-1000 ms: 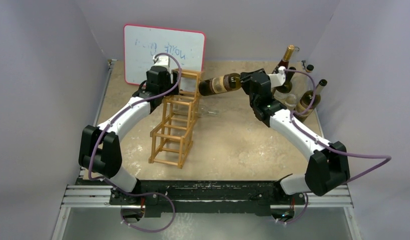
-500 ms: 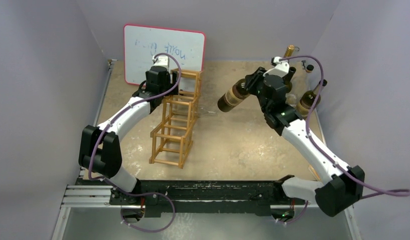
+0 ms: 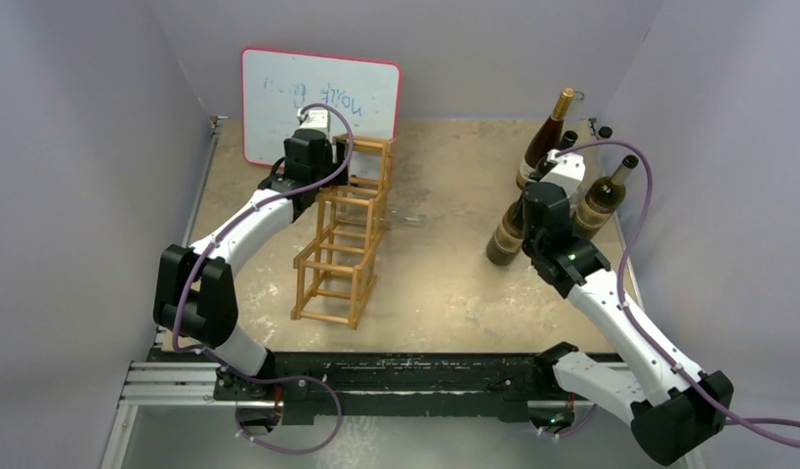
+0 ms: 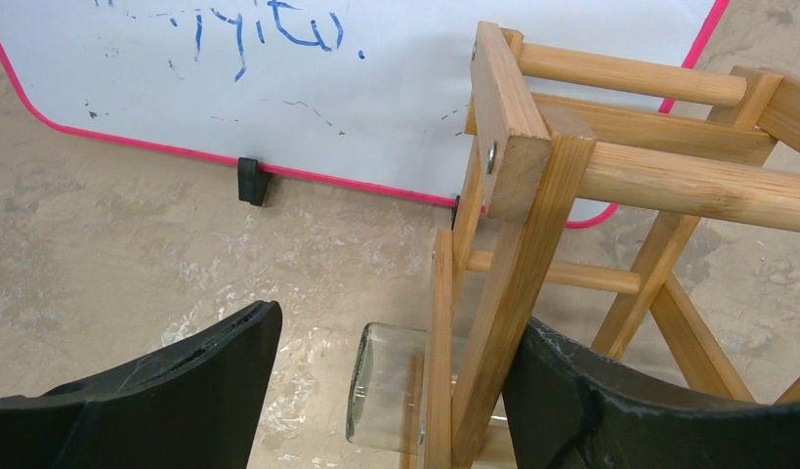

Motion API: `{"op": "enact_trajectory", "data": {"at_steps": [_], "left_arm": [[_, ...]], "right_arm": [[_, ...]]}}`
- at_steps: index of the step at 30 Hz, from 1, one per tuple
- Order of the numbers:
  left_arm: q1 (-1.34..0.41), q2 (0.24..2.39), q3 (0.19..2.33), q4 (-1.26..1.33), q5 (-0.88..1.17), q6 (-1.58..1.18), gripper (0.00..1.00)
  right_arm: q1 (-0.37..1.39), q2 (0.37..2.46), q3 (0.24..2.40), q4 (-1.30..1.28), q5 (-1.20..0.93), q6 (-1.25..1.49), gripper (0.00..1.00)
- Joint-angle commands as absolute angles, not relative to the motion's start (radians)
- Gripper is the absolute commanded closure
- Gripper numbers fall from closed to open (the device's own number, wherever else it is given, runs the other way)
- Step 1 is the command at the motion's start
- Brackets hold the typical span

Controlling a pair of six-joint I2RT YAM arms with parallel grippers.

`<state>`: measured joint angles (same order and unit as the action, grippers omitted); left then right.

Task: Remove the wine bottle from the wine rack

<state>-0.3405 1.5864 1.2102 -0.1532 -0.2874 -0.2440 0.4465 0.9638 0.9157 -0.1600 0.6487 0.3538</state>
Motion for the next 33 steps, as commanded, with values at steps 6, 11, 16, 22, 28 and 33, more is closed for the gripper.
{"op": "enact_trajectory", "data": {"at_steps": [6,11,16,22,28,33], "left_arm": [[-0.326,1.563,1.253,-0.142,-0.313,-0.239,0.22],[-0.327,1.566,1.254,-0.141,-0.305,-0.239,0.22],[-0.326,1.565,1.255,-0.142,-0.304,-0.24,0.22],[-0.327,1.564,1.256,-0.141,-0.303,-0.239,0.22],[-0.325,1.564,1.262,-0.144,-0.301,-0.238,0.22],[-0.318,1.565,1.263,-0.143,-0.285,-0.245,0.22]], "right_arm": [[0.392,0.999,0.946,-0.221,0.978,0.504,1.0],[0.331,1.009,0.947,-0.182,0.973,0.531,1.0],[0.255,1.03,0.946,-0.096,0.935,0.519,1.0],[0.194,1.096,0.999,-0.037,0.894,0.496,1.0],[0.189,1.161,1.025,-0.047,0.905,0.49,0.98],[0.188,1.164,1.014,-0.075,0.873,0.487,0.79]]}}
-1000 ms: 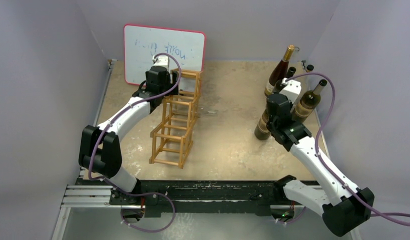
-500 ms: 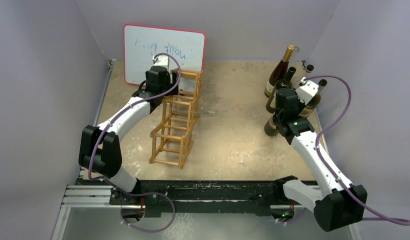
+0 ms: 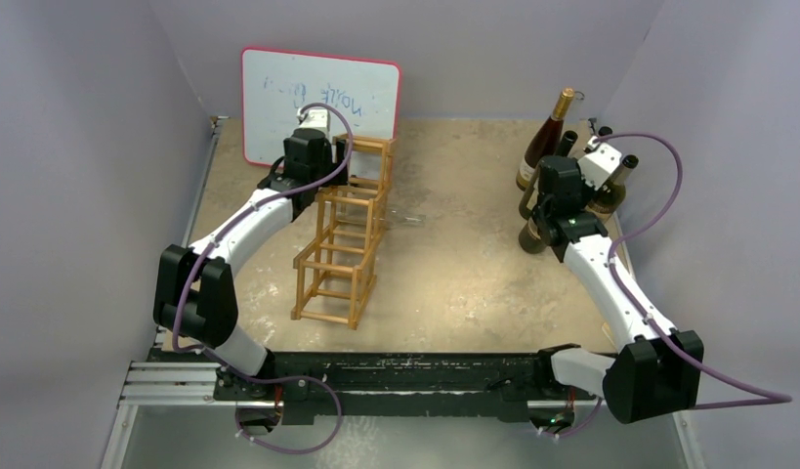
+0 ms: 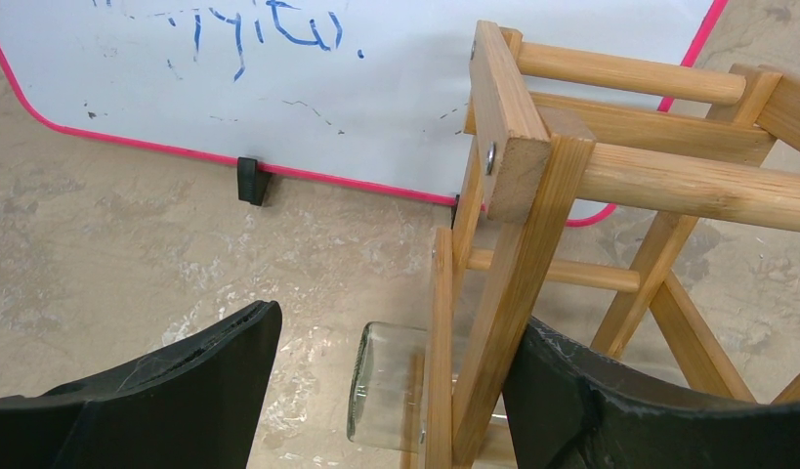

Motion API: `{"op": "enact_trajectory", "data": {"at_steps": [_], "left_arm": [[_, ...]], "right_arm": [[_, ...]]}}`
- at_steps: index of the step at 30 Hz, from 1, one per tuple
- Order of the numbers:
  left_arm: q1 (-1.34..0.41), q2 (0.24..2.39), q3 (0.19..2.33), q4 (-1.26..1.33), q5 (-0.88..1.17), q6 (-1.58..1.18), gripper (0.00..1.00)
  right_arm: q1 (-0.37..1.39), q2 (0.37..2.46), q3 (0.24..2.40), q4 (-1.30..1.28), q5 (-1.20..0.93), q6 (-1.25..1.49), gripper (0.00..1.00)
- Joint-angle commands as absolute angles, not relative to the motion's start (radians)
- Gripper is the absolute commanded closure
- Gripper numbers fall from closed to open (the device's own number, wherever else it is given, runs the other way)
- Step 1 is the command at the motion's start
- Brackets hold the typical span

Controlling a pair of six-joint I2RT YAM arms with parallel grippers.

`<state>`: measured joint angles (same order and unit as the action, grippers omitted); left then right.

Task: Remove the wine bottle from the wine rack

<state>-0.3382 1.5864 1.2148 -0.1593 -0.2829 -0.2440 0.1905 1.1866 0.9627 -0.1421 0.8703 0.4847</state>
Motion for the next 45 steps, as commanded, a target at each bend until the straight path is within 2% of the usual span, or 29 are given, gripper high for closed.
{"op": "enact_trajectory", "data": {"at_steps": [1,8,11,19,24,27,30,34,38,45], "left_arm": [[-0.317,1.567,1.264,-0.143,-0.283,-0.245,0.22],[-0.313,1.567,1.265,-0.144,-0.276,-0.246,0.22],[-0.313,1.567,1.265,-0.145,-0.275,-0.246,0.22],[-0.312,1.562,1.265,-0.146,-0.276,-0.245,0.22],[-0.312,1.56,1.265,-0.146,-0.276,-0.246,0.22],[-0.313,1.558,1.265,-0.146,-0.277,-0.245,0.22],[-0.313,1.555,1.262,-0.147,-0.285,-0.244,0.22],[-0.313,1.552,1.262,-0.149,-0.301,-0.235,0.23],[-0.313,1.546,1.256,-0.145,-0.305,-0.234,0.22],[-0.312,1.535,1.252,-0.14,-0.311,-0.233,0.22]], "right_arm": [[0.189,1.157,1.012,-0.086,0.86,0.488,0.72],[0.189,1.041,0.976,-0.077,0.798,0.448,0.31],[0.189,0.995,0.988,-0.087,0.777,0.403,0.22],[0.189,0.919,1.112,-0.173,0.552,0.321,0.15],[0.189,0.912,1.187,-0.18,0.19,0.289,0.13],[0.195,0.927,1.212,-0.16,-0.036,0.329,0.01],[0.242,0.954,1.212,-0.115,-0.154,0.405,0.0],[0.419,1.036,1.211,-0.085,-0.037,0.501,0.0],[0.57,1.218,1.272,-0.112,0.039,0.558,0.0],[0.646,1.513,1.411,-0.23,0.179,0.667,0.0]]}}
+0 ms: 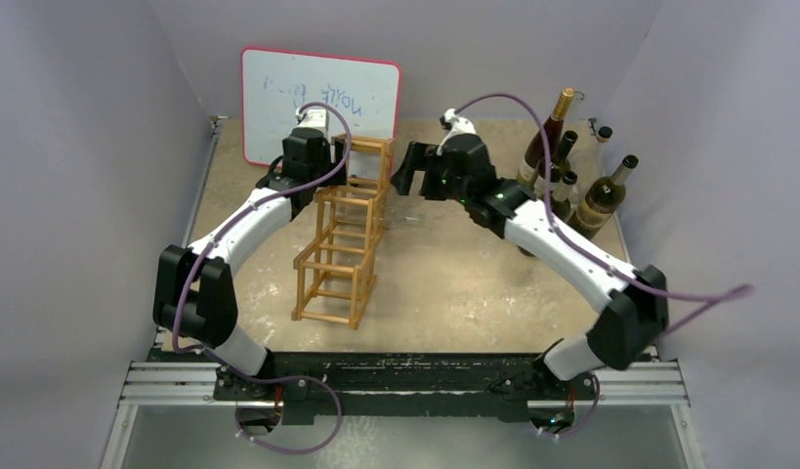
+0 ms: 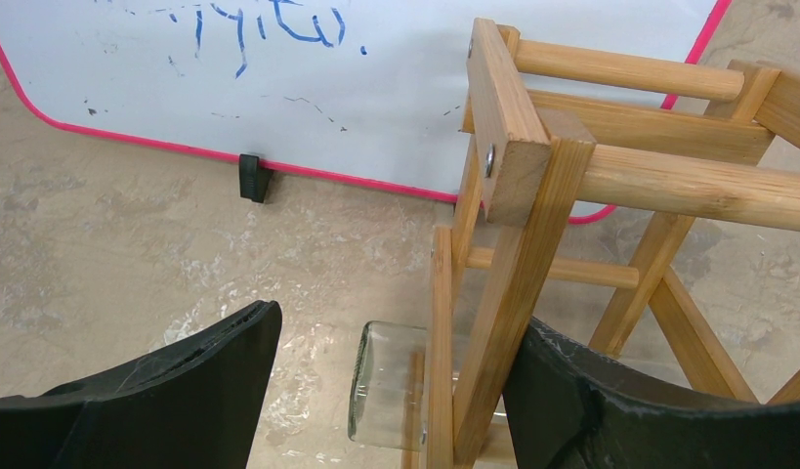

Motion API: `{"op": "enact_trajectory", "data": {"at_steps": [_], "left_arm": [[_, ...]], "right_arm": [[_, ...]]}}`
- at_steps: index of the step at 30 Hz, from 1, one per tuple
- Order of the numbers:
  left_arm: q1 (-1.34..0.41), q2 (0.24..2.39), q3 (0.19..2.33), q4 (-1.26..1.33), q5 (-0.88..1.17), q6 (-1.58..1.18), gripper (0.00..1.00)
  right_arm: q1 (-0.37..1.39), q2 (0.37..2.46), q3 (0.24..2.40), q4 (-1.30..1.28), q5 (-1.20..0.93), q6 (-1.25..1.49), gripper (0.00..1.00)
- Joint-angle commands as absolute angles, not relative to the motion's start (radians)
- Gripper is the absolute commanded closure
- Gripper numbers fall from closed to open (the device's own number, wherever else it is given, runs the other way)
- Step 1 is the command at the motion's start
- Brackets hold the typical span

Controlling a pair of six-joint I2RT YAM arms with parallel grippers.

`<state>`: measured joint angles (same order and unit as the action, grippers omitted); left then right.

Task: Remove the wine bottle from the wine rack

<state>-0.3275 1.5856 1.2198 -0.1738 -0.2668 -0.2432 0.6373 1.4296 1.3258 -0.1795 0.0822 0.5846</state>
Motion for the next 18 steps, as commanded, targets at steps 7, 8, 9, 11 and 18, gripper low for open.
{"op": "enact_trajectory", "data": {"at_steps": [7,8,9,11,18], "left_arm": [[-0.313,1.534,1.253,-0.14,-0.314,-0.233,0.21],[-0.312,1.534,1.253,-0.14,-0.312,-0.233,0.21],[-0.31,1.534,1.254,-0.14,-0.31,-0.233,0.21],[-0.31,1.534,1.258,-0.143,-0.308,-0.234,0.22],[-0.301,1.524,1.264,-0.151,-0.307,-0.246,0.22]], "right_arm": [[0.644,1.684,1.5,-0.23,0.175,0.657,0.0],[0.645,1.69,1.503,-0.218,0.178,0.647,0.0],[0.645,1.692,1.502,-0.207,0.184,0.644,0.0],[0.646,1.7,1.512,-0.2,0.177,0.644,0.0],[0.645,1.841,1.693,-0.259,0.289,0.583,0.0]]}}
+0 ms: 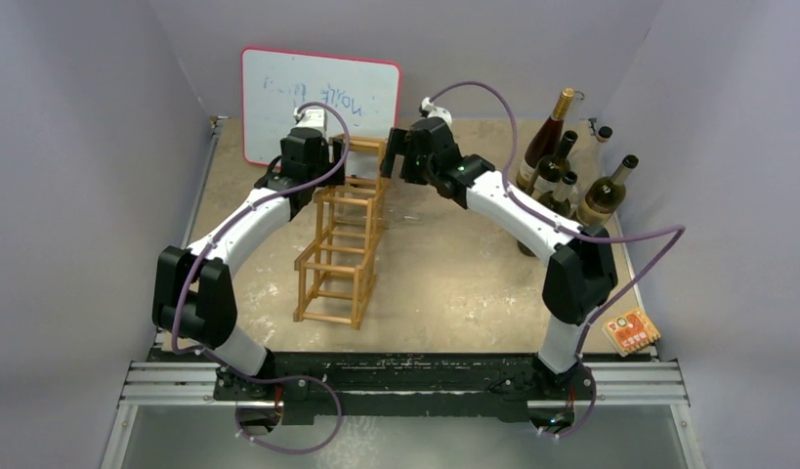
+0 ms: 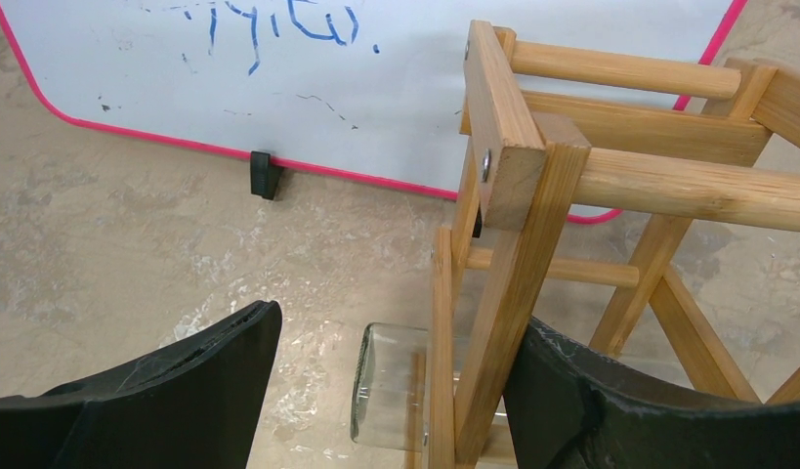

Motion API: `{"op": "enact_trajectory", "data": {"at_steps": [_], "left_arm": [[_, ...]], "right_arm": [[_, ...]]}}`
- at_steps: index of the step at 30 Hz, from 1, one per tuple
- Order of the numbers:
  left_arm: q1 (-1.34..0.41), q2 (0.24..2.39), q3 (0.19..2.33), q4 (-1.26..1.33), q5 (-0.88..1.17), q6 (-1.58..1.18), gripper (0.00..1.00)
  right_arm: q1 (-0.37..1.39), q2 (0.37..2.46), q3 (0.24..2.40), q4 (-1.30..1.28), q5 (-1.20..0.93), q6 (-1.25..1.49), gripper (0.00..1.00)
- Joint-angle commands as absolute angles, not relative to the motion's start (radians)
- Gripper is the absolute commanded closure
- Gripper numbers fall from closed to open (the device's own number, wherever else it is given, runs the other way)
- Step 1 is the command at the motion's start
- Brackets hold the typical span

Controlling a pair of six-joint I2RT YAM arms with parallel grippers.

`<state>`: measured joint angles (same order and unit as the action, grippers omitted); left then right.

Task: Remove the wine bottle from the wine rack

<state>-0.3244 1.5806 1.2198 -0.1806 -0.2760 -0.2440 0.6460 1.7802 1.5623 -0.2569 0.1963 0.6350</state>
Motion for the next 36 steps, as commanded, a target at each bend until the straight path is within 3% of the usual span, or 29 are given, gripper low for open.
{"op": "enact_trajectory", "data": {"at_steps": [1,14,23,29,36], "left_arm": [[-0.3,1.523,1.263,-0.151,-0.306,-0.246,0.22],[-0.301,1.519,1.262,-0.149,-0.294,-0.25,0.22],[-0.301,1.514,1.26,-0.143,-0.292,-0.249,0.21],[-0.3,1.512,1.261,-0.146,-0.29,-0.249,0.21],[-0.3,1.503,1.253,-0.139,-0.292,-0.248,0.21]], "right_arm": [[0.647,1.861,1.721,-0.259,0.288,0.579,0.0],[0.649,1.985,1.918,-0.245,0.103,0.558,0.0],[0.619,1.645,1.498,-0.031,0.152,0.77,0.0],[0.605,1.582,1.354,-0.013,0.228,0.923,0.02],[0.605,1.794,1.567,-0.532,0.355,1.387,0.04]]}}
